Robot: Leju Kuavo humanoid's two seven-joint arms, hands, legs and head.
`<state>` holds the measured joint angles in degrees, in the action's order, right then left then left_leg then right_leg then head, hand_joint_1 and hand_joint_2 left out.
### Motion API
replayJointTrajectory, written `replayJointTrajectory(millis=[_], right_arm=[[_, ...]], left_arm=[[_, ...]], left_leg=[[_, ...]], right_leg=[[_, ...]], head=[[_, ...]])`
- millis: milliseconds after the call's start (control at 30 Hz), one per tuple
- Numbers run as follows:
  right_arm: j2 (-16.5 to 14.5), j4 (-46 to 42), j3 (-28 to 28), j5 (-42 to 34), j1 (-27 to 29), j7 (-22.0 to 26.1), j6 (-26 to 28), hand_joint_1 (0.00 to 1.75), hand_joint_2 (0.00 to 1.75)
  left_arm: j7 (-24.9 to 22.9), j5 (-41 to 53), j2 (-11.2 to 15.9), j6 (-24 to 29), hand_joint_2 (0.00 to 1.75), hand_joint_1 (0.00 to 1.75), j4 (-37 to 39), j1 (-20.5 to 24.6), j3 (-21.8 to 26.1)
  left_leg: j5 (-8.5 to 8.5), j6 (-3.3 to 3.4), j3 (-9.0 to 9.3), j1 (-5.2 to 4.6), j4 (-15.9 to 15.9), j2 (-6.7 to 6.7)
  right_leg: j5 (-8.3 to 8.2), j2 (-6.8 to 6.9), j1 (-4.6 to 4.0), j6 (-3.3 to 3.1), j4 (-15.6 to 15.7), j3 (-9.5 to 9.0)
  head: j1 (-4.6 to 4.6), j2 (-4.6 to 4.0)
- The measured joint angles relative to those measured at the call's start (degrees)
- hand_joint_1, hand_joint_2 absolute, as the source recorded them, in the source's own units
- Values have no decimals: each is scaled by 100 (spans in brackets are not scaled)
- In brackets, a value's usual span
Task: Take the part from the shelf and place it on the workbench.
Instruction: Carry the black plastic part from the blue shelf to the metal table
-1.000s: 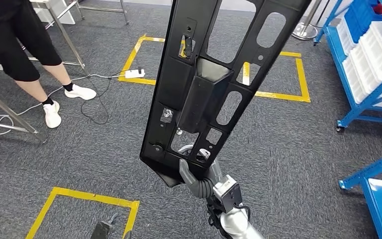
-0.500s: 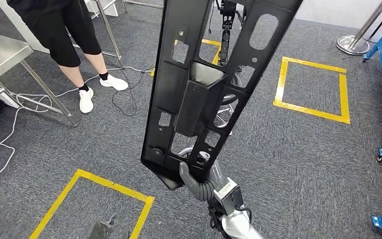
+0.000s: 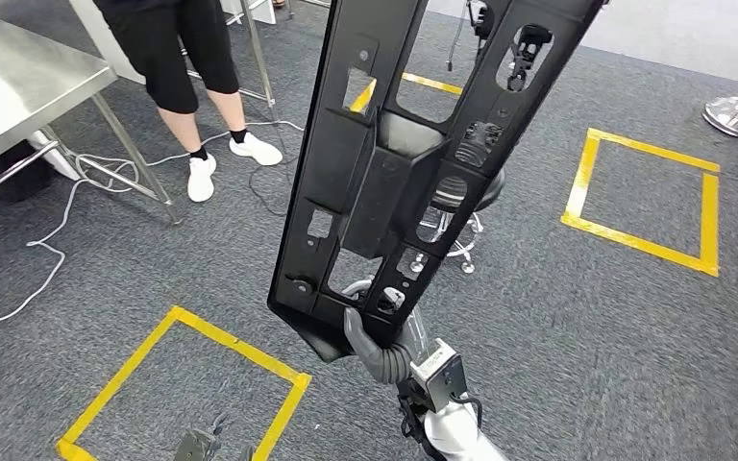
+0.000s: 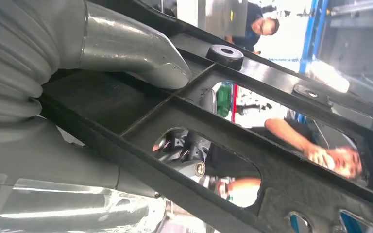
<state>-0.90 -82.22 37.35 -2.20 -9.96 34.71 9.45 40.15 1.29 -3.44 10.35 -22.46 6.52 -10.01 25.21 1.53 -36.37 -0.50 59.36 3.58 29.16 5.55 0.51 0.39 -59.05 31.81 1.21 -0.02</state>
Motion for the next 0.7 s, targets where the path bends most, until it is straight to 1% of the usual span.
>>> replayJointTrajectory(millis=[33, 67, 100, 133, 167, 200, 233, 267, 300, 333, 367, 400, 433, 467, 500, 533, 567, 600, 633, 667, 700], right_arm=[[-7, -3, 1, 1, 0, -1, -3, 175, 175], [-11, -5, 2, 1, 0, -1, -4, 175, 175], [-14, -10, 2, 2, -1, -1, -5, 175, 175], [-10, -14, 2, 2, 3, 0, -6, 175, 175], [1, -15, 2, 2, 15, 0, -6, 175, 175], [14, -16, 2, 2, 32, -1, -7, 175, 175], [29, -16, 3, 2, 52, -2, -7, 175, 175], [41, -16, 3, 2, 67, -4, -7, 175, 175], [49, -16, 4, 3, 73, -4, -7, 175, 175], [52, -16, 4, 3, 74, -4, -7, 175, 175], [53, -16, 4, 3, 72, -4, -7, 175, 175], [52, -17, 5, 3, 70, -5, -6, 175, 175], [52, -18, 6, 3, 70, -5, -7, 175, 175], [52, -19, 8, 3, 69, -6, -7, 175, 175], [50, -21, 9, 4, 69, -6, -7, 175, 175], [44, -25, 10, 4, 68, -5, -7, 175, 175], [37, -29, 10, 4, 66, -5, -7, 175, 175], [27, -36, 10, 5, 66, -5, -7, 175, 175], [19, -43, 10, 4, 69, -5, -8, 175, 175], [15, -48, 9, 4, 76, -5, -7, 175, 175], [14, -51, 8, 4, 89, -4, -7, 175, 175]], left_arm=[[0, 0, 2, 1, 175, 0, -3, -4, 0], [2, 0, -1, 3, 175, 0, -6, -13, 0], [3, 0, -3, 7, 175, 0, -11, -15, 1], [4, 0, -6, 11, 175, 0, -17, -13, 2], [5, 0, -10, 15, 175, 0, -22, -11, 3], [4, 0, -10, 17, 175, 0, -24, -9, 4], [4, 0, -11, 18, 175, 0, -25, -13, 4], [3, 0, -13, 18, 175, 0, -25, -22, 4], [3, 0, -14, 17, 175, 0, -25, -32, 4], [2, 0, -16, 17, 175, 0, -25, -38, 4], [2, 0, -19, 16, 175, 0, -25, -42, 4], [2, 0, -22, 16, 175, 0, -25, -43, 4], [1, 0, -23, 16, 175, 0, -25, -46, 4], [0, 0, -22, 16, 175, 0, -25, -50, 4], [0, 0, -20, 16, 175, 0, -25, -58, 4], [0, 1, -12, 16, 175, 0, -25, -68, 4], [0, 1, -6, 16, 175, 0, -25, -78, 4], [0, 2, 0, 15, 175, 0, -25, -82, 3], [0, 2, 3, 13, 175, 0, -25, -78, 2], [0, 2, 1, 10, 175, 0, -25, -72, 1], [0, 2, -1, 8, 175, 0, -25, -66, 0]], left_leg=[[-14, 33, 14, 16, -31, -82], [-30, 62, 43, 26, -70, -146], [-51, 105, 76, 44, -108, -210], [-71, 140, 108, 63, -139, -280], [-74, 163, 118, 62, -146, -349], [-74, 184, 119, 66, -145, -429], [-72, 186, 119, 65, -144, -515], [-69, 186, 120, 65, -142, -601], [-65, 181, 124, 66, -138, -686], [-59, 171, 132, 67, -133, -770], [-49, 154, 137, 69, -124, -849], [-31, 127, 138, 55, -106, -921], [-18, 98, 134, 49, -92, -980], [-8, 68, 125, 47, -83, -1021], [-4, 36, 117, 51, -81, -1056], [-2, 7, 110, 70, -85, -1076], [14, -25, 103, 81, -66, -1028], [65, -61, 71, 85, 12, -915], [171, -95, -13, 89, 200, -762], [316, -126, -149, 97, 490, -595], [480, -154, -333, 109, 849, -482]], right_leg=[[18, 49, -9, 28, 8, -11], [47, 25, -11, 54, -19, -13], [113, -76, -13, 63, -134, 25], [220, -215, -8, 58, -368, 128], [352, -367, 12, 40, -697, 283], [489, -460, 21, 24, -1071, 482], [575, -497, 31, 29, -1372, 664], [578, -512, 36, 58, -1506, 774], [488, -526, 39, 106, -1430, 784], [315, -559, 49, 164, -1135, 681], [120, -635, 67, 212, -731, 524], [-40, -707, 79, 225, -372, 372], [-144, -760, 87, 207, -122, 259], [-183, -784, 81, 164, -17, 208], [-188, -755, 63, 109, -11, 192], [-196, -716, 66, 62, -8, 180], [-202, -681, 72, 23, 2, 165], [-202, -640, 85, -17, 14, 146], [-198, -594, 99, -53, 27, 125], [-185, -545, 93, -82, 30, 108], [-168, -490, 85, -108, 29, 96]], head=[[-2, 1], [-5, 1], [-12, 1], [-27, 1], [-41, 0], [-50, 0], [-59, -1], [-60, 0], [-61, 0], [-61, 1], [-61, 1], [-63, 0], [-60, 0], [-56, -1], [-54, -1], [-49, 0], [-50, 0], [-39, 0], [-26, 1], [-16, 0], [-5, 1]])
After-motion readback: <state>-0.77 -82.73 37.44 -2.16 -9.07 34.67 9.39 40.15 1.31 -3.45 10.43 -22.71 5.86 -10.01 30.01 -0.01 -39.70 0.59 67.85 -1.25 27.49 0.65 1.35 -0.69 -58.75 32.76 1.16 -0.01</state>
